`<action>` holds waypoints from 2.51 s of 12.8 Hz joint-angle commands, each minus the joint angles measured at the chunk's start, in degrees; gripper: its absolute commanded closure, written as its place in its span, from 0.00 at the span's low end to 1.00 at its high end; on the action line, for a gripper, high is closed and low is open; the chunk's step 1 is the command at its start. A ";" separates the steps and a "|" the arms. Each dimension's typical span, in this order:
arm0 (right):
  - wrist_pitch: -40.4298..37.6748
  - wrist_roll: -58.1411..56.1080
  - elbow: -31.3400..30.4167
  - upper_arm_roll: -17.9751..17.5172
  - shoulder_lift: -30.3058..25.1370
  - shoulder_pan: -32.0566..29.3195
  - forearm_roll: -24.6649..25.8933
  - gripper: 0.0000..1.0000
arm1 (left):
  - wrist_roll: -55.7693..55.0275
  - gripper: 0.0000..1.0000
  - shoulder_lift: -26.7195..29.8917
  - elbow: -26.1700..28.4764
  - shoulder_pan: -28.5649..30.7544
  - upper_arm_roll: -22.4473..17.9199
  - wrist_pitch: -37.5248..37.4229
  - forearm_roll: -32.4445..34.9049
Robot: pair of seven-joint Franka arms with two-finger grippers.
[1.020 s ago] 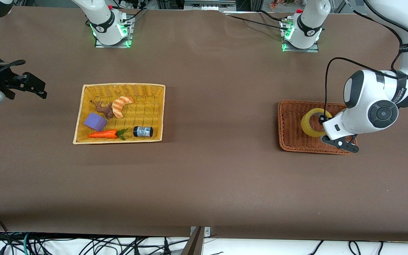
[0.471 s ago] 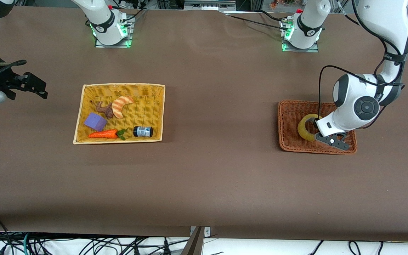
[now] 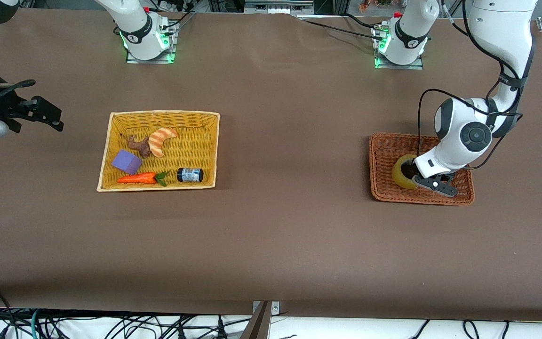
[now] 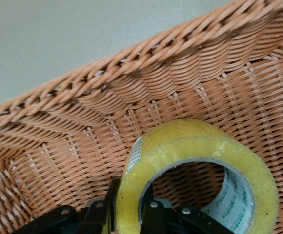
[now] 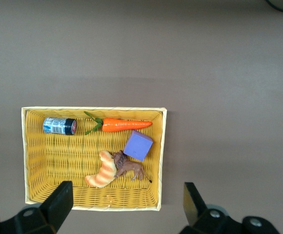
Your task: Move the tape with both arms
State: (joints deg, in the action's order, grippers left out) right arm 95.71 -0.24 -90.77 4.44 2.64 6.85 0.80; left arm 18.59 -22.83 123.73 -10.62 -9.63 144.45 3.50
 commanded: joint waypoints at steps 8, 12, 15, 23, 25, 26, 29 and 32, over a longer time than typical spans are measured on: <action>-0.26 0.15 0.86 -0.22 0.18 -0.17 -0.19 0.00 | -3.17 0.00 2.79 -32.97 -0.01 -0.48 -49.55 -5.87; -0.26 0.15 0.86 -0.31 0.18 -0.17 -0.19 0.00 | -20.07 0.00 6.36 -43.92 0.07 0.22 -64.12 -8.77; -0.26 0.15 0.86 -0.31 0.18 -0.25 -0.27 0.00 | -20.08 0.00 12.18 -43.92 0.24 0.40 -64.30 -7.02; -0.26 0.15 0.86 -0.22 0.18 -0.25 -0.27 0.00 | -17.71 0.00 20.02 -35.40 4.65 0.49 -68.25 -8.07; -0.26 0.15 0.86 -0.22 0.18 -0.25 -0.19 0.00 | -17.71 0.00 19.49 -35.84 3.94 0.40 -68.25 -7.98; -0.26 0.15 0.86 -0.31 0.18 -0.25 -0.19 0.00 | -17.71 0.00 19.49 -36.10 4.03 0.40 -68.17 -8.07; -0.26 0.15 0.86 -0.31 0.18 -0.25 -0.19 0.00 | -17.71 0.00 19.40 -36.63 4.29 0.40 -67.73 -8.16; -0.26 0.15 0.86 -0.22 0.18 -0.25 -0.27 0.00 | -17.53 0.00 19.40 -36.63 4.03 0.40 -67.29 -8.16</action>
State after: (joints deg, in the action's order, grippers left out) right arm 95.71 -0.22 -90.72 4.43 2.66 6.85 0.79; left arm 0.01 -4.32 86.54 -6.61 -9.35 76.53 -3.89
